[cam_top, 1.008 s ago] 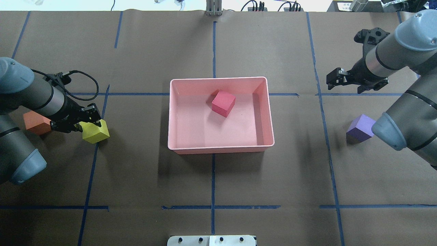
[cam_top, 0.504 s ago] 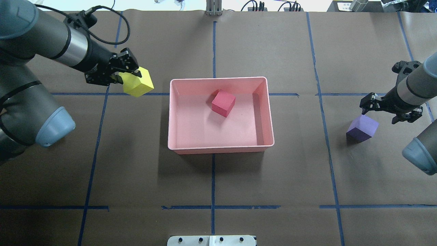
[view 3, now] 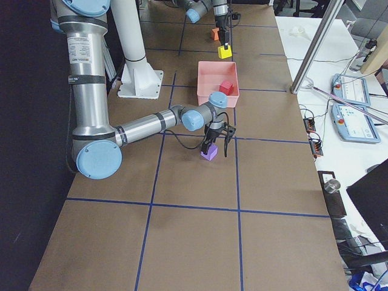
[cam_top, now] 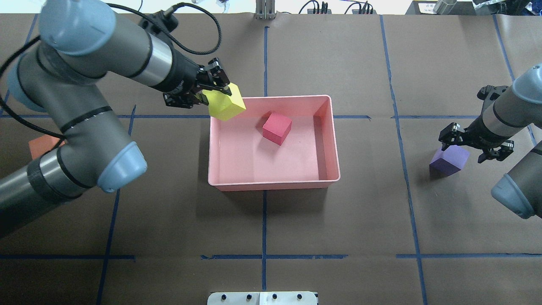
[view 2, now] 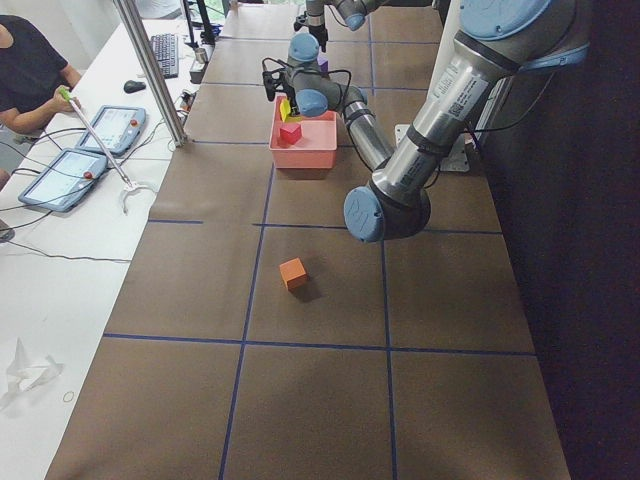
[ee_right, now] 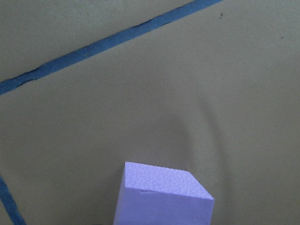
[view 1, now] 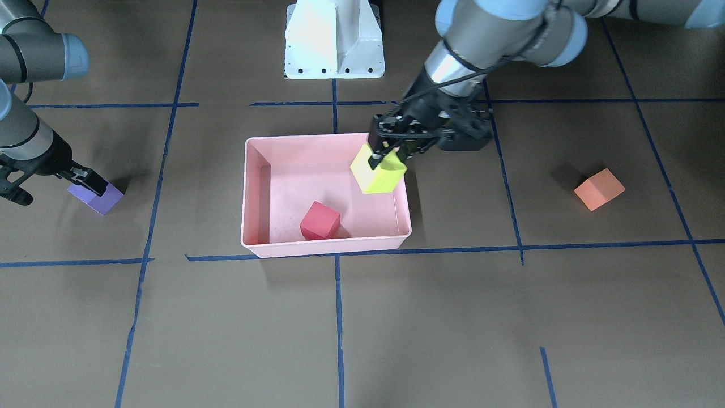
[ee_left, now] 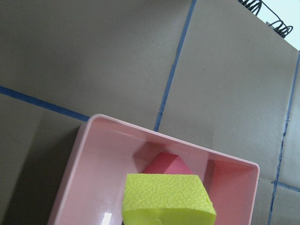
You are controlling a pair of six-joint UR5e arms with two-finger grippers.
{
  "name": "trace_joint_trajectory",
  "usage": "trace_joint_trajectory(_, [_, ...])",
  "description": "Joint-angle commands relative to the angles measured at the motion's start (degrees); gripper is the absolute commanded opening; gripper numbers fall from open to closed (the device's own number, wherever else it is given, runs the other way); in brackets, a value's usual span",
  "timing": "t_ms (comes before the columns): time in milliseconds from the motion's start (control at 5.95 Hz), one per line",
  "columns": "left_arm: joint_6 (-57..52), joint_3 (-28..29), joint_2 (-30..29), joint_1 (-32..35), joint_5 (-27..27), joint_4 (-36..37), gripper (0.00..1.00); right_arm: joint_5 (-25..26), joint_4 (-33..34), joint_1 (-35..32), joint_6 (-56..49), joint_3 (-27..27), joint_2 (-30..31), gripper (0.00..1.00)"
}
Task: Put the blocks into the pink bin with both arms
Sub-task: 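Carry the yellow cube to the bin while the right grasps the purple cube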
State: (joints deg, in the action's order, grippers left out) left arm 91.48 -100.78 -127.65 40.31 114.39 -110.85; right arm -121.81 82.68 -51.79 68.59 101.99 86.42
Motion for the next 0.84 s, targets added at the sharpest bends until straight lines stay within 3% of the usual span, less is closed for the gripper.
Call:
trace_joint_trajectory(0, [-0.2,0.9,-0.8,-2.6,-2.8,0.0,0.55,-0.2,-0.1,1.0,0.3,-1.2,-1.1,1.00])
trace_joint_trajectory(168, [-0.2,0.9,-0.7,-2.6,-2.9,0.1,1.00,-0.2,0.0,1.5,0.5,-2.0,-2.1,0.99])
trace_joint_trajectory(504, [-0.3,-1.1,0.2,-2.3,-3.6,0.2,1.00,-0.1,-0.1,1.7,2.8,-2.2,-2.4,0.11])
trace_joint_trajectory(672, [-0.3,-1.8,0.9,-2.3,-4.5,0.2,1.00,-0.1,-0.1,1.6,2.7,-2.1,-2.4,0.01])
